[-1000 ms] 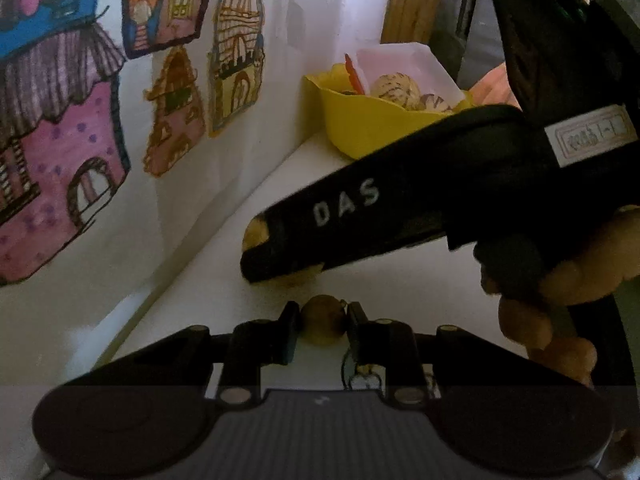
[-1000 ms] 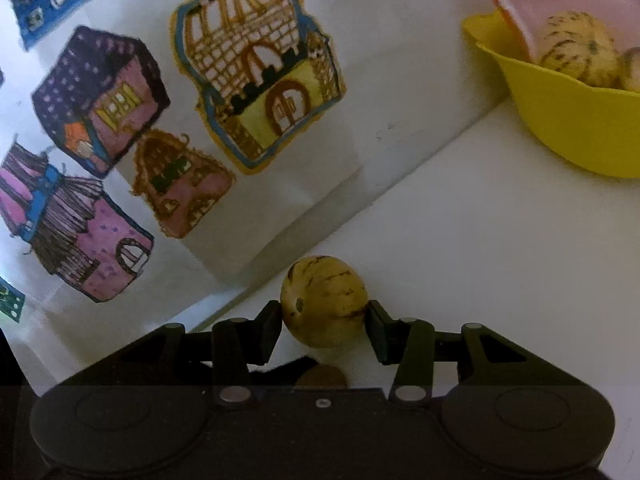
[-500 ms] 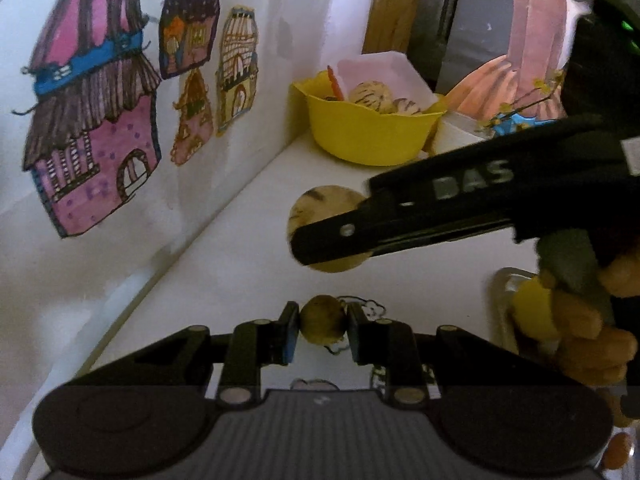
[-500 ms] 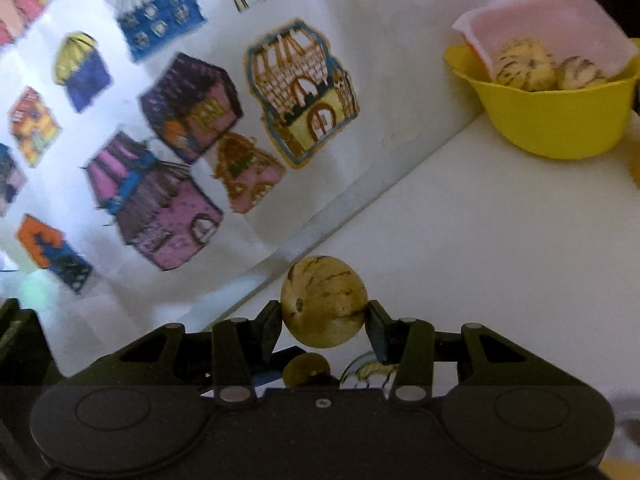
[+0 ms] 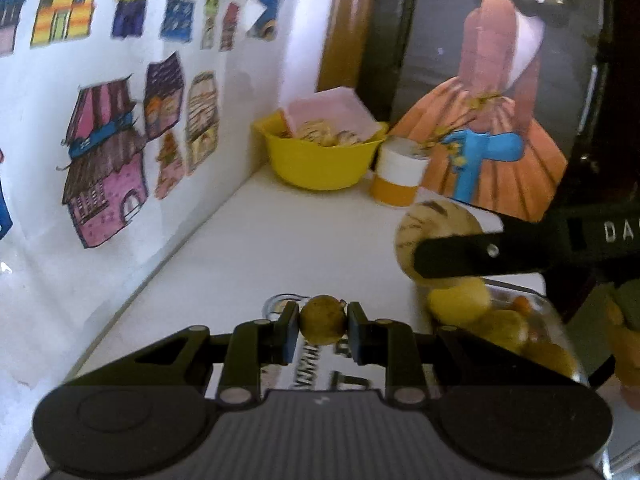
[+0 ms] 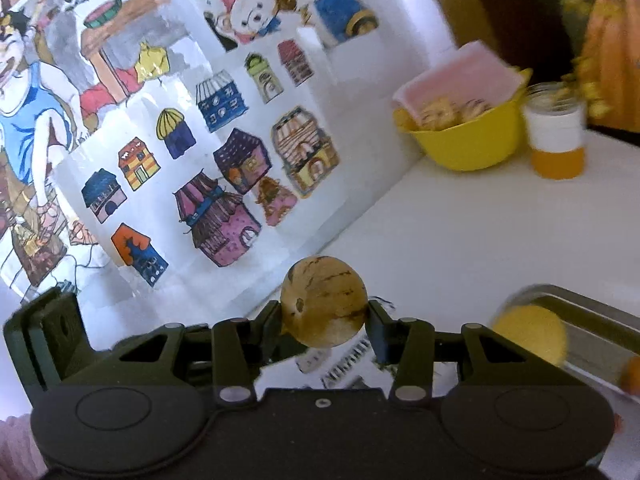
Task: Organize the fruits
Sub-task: 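Carry the striped gourd and brown fruit over the metal tray, then lower both fruits onto the tray and open both grippers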
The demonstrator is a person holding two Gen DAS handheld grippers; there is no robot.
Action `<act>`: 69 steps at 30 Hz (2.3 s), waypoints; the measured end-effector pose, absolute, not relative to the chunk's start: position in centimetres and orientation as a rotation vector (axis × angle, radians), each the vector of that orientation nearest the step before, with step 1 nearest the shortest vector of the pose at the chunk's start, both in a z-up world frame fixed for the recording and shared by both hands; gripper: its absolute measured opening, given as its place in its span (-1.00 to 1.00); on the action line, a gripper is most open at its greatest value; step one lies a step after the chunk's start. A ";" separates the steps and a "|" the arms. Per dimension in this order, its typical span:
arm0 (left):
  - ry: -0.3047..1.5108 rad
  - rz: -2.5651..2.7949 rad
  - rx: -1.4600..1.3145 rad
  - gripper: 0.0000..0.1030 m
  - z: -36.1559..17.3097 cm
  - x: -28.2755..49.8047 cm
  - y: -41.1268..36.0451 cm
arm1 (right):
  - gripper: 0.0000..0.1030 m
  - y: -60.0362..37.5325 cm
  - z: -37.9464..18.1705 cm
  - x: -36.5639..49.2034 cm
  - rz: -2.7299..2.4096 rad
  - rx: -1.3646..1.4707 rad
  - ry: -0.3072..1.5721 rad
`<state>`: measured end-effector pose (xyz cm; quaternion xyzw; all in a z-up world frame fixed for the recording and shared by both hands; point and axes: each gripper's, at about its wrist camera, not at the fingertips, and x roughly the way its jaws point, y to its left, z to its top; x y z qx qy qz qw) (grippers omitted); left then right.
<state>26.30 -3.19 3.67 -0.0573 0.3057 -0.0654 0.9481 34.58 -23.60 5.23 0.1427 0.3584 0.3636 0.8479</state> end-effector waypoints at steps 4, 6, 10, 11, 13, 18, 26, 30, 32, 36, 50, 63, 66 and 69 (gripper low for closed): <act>0.611 -0.189 -0.136 -0.46 4.7 24.7 -5.0 | -0.08 -26.4 6.0 31.9 0.718 0.291 0.729; 0.607 -0.214 -0.130 -0.46 4.9 24.0 -6.1 | -0.08 -27.7 6.2 30.4 0.697 0.273 0.718; 0.608 -0.263 -0.116 -0.46 5.1 22.4 -8.2 | -0.08 -30.0 6.2 27.3 0.662 0.255 0.707; 0.607 -0.261 -0.116 -0.46 5.1 22.1 -8.7 | -0.08 -30.5 6.0 26.6 0.657 0.258 0.709; 0.610 -0.282 -0.112 -0.46 5.0 21.3 -9.5 | -0.08 -31.4 5.6 25.2 0.644 0.267 0.711; 0.620 -0.318 -0.119 -0.46 4.5 19.8 -11.1 | -0.08 -33.5 4.2 22.1 0.602 0.271 0.705; 0.642 -0.347 -0.112 -0.46 3.4 18.1 -12.7 | -0.08 -35.4 2.2 18.4 0.520 0.245 0.676; 0.648 -0.358 -0.099 -0.46 3.1 17.6 -13.4 | -0.08 -35.3 1.7 17.0 0.503 0.213 0.661; 0.654 -0.363 -0.089 -0.46 2.8 17.3 -13.7 | -0.08 -35.2 1.3 16.4 0.498 0.205 0.661; 0.668 -0.371 -0.076 -0.46 2.2 17.0 -14.1 | -0.08 -35.0 0.7 15.6 0.490 0.205 0.663; 0.692 -0.375 -0.043 -0.46 1.2 16.4 -14.4 | -0.08 -35.0 -0.6 14.2 0.444 0.205 0.654; 0.718 -0.375 -0.047 -0.46 0.2 17.0 -14.6 | -0.08 -35.1 -1.0 14.7 0.391 0.201 0.622; 0.723 -0.372 -0.043 -0.46 -0.1 17.1 -14.6 | -0.08 -34.9 -1.3 14.8 0.384 0.200 0.625; 0.736 -0.368 -0.033 -0.46 -0.6 17.2 -14.7 | -0.08 -34.3 -1.6 14.7 0.367 0.172 0.628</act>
